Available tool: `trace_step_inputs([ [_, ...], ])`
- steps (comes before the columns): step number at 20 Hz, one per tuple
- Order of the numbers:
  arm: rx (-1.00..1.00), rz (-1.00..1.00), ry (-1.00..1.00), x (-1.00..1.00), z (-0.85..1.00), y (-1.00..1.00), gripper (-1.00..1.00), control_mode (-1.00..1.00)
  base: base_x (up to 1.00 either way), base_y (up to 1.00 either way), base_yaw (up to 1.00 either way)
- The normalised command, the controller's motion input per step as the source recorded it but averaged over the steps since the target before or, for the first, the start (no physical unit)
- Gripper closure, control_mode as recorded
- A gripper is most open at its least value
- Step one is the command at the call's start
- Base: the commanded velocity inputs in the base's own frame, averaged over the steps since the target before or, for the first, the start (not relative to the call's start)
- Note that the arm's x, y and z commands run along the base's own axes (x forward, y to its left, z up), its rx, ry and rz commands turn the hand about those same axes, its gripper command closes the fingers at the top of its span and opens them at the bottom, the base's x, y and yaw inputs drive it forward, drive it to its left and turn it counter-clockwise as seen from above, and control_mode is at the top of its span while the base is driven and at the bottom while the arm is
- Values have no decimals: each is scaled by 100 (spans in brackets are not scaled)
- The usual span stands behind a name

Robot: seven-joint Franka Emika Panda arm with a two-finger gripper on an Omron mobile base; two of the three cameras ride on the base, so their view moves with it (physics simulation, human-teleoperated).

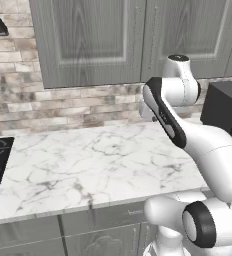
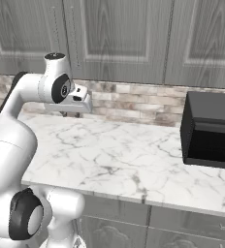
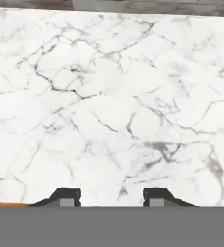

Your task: Move the shaker and condiment bottle from the cabinet to the dining counter.

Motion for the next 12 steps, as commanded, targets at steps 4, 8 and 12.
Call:
trace_step_inputs([
  [4,-1,-1,-5,0,0,18,-100,-100,0,0,0],
  [8,5,-3,-42,0,45,5,-100,-100,0,0,0],
  [12,12,-3,-43,1,74,4,-100,-100,0,0,0],
])
